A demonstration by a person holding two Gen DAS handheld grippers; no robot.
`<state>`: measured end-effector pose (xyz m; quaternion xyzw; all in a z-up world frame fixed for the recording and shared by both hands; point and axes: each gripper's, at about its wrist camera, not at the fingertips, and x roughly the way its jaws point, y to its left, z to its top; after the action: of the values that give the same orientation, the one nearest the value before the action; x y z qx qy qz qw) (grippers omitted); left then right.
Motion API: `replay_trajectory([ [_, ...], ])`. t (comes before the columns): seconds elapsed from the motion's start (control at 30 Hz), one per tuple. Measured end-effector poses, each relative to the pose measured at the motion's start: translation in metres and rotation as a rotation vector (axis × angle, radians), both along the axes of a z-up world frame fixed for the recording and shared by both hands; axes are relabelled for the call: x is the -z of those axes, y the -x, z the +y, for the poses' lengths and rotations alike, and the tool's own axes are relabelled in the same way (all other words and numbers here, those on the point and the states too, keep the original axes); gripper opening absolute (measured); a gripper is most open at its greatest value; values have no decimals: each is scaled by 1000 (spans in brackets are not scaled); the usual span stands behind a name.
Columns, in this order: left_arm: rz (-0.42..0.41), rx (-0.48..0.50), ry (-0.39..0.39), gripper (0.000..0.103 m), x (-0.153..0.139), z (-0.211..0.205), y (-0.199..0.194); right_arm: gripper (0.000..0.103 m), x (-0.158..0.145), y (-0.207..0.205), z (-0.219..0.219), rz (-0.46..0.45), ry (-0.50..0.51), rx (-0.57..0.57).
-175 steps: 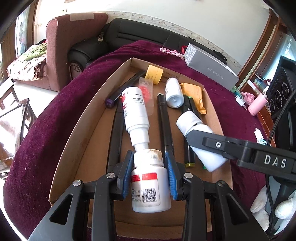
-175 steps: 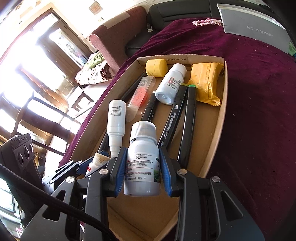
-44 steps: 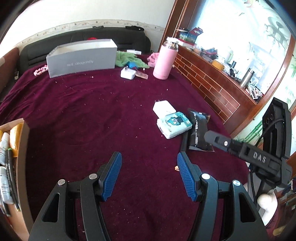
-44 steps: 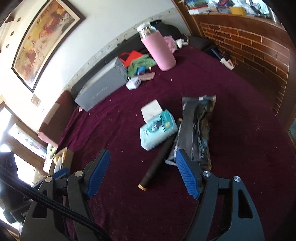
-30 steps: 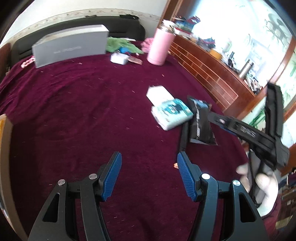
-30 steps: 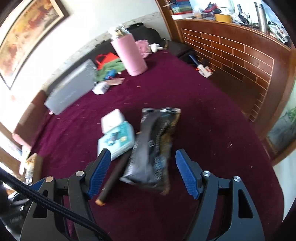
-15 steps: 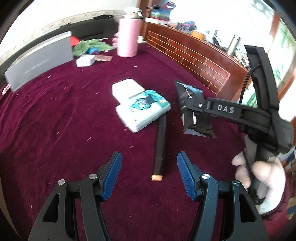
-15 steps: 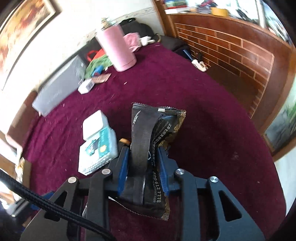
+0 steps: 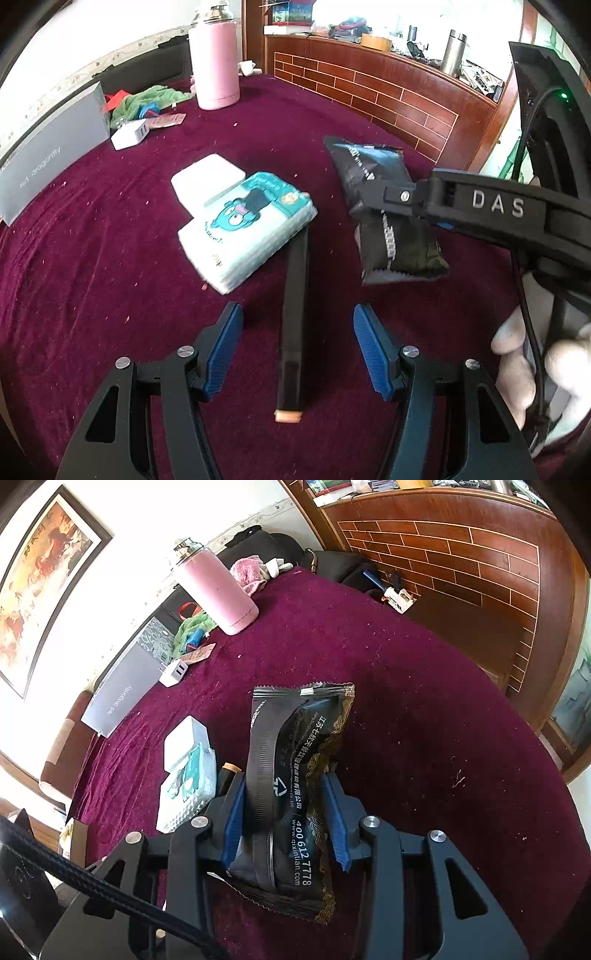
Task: Organize objects
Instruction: 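Lift the black snack packet with the right tool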
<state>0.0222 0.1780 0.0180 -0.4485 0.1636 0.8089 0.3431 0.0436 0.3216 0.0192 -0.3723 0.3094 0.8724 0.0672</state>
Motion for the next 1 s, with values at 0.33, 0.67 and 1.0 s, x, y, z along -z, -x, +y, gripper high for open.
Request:
replay_trajectory([
  [0.33,16,-21,24,11,-2,0,-4,44,3,1,1,-9,-2,1],
  [0.67,-16,-44,-31,11,-14,-36,-26,45,2,2,-4,-14,-52,-6],
  [1.0,-49,-60,-15,11,-5,-71,-50,45,1,3,-6,-16,-61,-6],
])
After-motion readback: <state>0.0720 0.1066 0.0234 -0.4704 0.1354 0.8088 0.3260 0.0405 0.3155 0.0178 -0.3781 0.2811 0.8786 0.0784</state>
